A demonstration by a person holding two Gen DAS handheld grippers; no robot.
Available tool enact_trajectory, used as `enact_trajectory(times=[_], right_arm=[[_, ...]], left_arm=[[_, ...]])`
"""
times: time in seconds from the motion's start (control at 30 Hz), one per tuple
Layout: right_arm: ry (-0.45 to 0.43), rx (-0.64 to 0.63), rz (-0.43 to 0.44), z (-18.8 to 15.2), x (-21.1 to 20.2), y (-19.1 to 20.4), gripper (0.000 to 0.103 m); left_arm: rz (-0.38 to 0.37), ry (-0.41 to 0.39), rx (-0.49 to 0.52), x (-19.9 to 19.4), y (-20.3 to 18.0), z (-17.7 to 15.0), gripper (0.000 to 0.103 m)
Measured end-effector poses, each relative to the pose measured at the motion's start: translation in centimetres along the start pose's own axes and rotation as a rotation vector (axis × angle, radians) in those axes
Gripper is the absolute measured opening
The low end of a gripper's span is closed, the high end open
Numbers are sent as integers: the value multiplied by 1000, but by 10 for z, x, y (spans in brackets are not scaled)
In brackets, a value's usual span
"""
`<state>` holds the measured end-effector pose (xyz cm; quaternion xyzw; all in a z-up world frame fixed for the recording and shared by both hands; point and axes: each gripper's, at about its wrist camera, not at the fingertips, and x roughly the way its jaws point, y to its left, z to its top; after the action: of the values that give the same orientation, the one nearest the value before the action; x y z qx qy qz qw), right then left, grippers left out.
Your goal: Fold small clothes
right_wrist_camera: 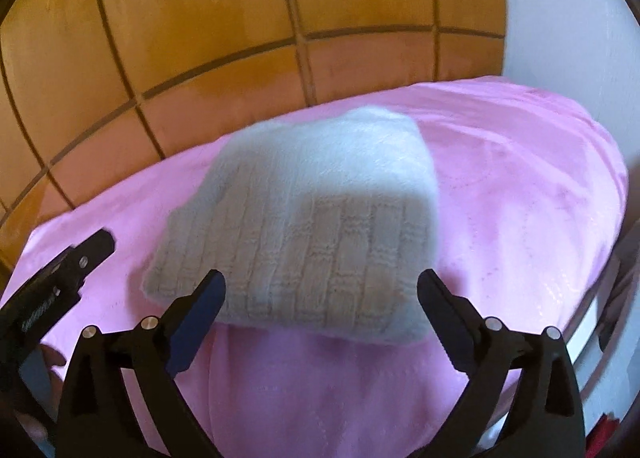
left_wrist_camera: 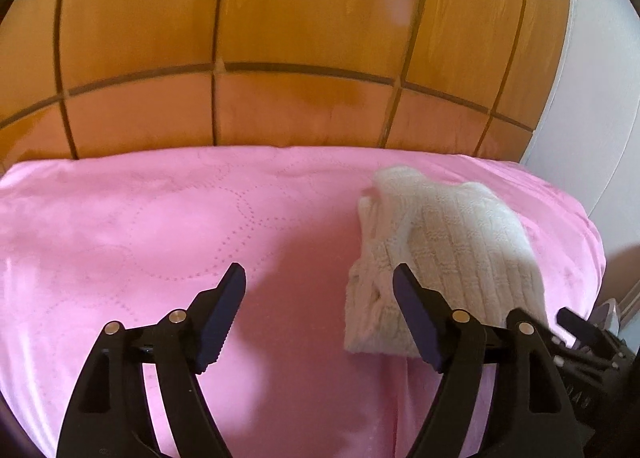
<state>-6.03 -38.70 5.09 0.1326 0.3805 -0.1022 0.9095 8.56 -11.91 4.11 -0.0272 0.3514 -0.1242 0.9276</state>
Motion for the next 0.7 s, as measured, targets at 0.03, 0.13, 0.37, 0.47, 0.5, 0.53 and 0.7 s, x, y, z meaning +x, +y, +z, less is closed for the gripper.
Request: enact_trajectory(times=[0.03, 0.13, 0.37, 0.47, 0.5, 0.53, 0.7], right_arm=[[-5, 4, -4, 0, -3, 1, 99], [-33, -1, -32, -4, -11, 5, 100], [-87, -20, -88, -14, -24, 17, 100], [-100, -25, -104, -17, -28, 21, 101], [-100, -23, -107, -18, -29, 22, 101], [-101, -22, -111, -18, -31, 22, 101], [-137, -41, -159, -25, -39, 22, 101]], left_arm=[[3, -3, 2, -5, 1, -1, 75], [8, -13, -16, -17, 3, -4, 75], [29, -50, -10, -35, 5, -9, 75], [43, -69, 4, -41, 4, -12, 77], [48, -71, 8, -41, 4, -13, 79], [52, -73, 11, -42, 3, -14, 82], [63, -59, 2, -41, 7, -19, 82]])
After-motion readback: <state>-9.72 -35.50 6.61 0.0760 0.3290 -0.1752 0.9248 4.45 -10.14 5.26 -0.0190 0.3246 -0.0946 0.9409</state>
